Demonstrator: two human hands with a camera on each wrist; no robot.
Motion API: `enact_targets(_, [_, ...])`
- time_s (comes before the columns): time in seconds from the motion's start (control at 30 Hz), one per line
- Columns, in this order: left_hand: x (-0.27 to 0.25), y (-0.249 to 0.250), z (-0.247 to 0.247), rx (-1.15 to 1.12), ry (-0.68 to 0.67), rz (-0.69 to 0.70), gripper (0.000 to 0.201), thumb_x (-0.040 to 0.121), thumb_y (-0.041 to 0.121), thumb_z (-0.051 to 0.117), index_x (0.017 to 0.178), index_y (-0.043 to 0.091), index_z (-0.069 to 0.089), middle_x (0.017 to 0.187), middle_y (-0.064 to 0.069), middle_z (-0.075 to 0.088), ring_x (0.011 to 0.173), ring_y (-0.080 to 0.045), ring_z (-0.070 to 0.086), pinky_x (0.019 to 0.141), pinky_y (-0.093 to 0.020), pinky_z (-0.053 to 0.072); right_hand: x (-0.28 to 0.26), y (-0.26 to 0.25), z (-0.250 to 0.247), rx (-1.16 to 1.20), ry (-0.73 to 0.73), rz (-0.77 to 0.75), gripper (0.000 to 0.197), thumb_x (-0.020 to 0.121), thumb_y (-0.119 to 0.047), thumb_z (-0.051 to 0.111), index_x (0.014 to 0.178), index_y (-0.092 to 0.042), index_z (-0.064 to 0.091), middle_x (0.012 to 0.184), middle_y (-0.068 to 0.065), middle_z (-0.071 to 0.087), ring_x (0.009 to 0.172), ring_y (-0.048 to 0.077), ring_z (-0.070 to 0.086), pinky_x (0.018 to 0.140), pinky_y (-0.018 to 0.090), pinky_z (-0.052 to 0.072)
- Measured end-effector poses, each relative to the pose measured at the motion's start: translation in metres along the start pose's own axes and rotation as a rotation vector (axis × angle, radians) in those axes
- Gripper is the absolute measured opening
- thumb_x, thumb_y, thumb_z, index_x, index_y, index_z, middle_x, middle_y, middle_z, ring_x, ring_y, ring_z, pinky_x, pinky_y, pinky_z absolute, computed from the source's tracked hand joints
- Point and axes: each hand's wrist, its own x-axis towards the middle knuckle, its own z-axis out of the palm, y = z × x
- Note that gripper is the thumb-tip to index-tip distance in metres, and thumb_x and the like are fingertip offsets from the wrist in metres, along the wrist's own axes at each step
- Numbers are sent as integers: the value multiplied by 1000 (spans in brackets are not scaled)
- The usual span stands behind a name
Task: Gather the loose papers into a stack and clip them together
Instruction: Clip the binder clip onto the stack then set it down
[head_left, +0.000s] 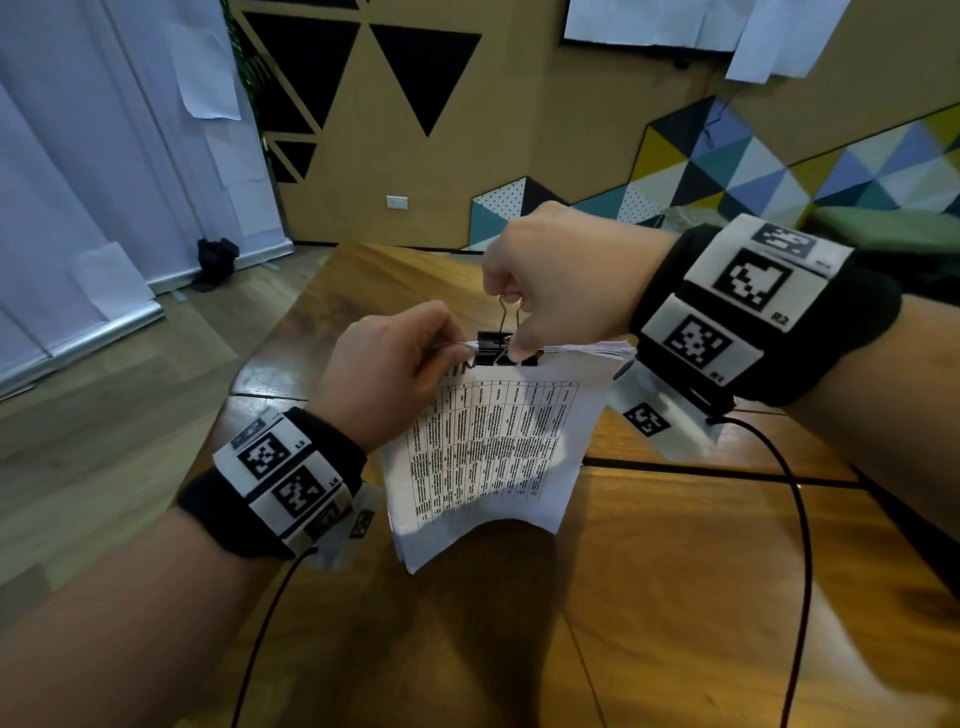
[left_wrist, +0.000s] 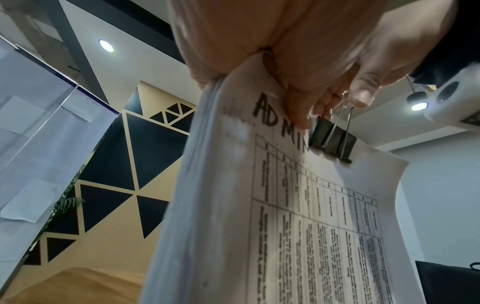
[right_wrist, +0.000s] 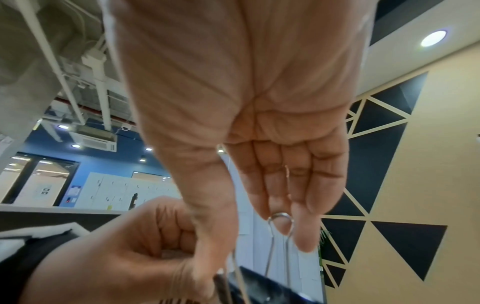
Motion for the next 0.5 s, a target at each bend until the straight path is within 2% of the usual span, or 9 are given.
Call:
enact_targets(0.17, [2,2,-2,17,-44,18,31,86,47,53,85,18,66,74,5,73,66,-16,69,61,-40,56,0,10,0,162,-62,45,58,65,-41,83,108,-6,65,100,6,70,92,23,67,85,40,54])
enact_targets(0.23, [3,1,-4,-64,-68,-15,26,85,42,62,87,18,68,78,7,72,70,-10,69,65,-36,57,0,15,1,268,-87,79,58,64,-38,84,110,-9,64,98,2,70,91,18,68,87,37,54])
enact_targets(0.33, [-1,-10,-7,-336,-86,-202,15,81,22,74,94,16,69,89,7,71,79,0,67,69,-16,54,1,23,6,425,-69,116,55,64,-35,85,110,-13,64,96,-1,70,88,15,69,88,35,55])
enact_targets(0.43, [-11,-20,-4,-547,-78,-422,7,89,13,64,94,12,69,87,-3,70,71,-1,65,62,-15,53,2,33,11,491,-71,150,63,65,-40,82,119,-15,60,103,-2,69,93,16,67,92,37,53])
enact_targets(0.5, [-14,-26,-1,-599,-43,-478,10,93,13,59,90,12,69,80,-1,69,66,-2,64,60,-16,52,0,41,19,448,-209,193,72,67,-44,79,130,-22,51,112,-5,66,99,15,63,96,37,48])
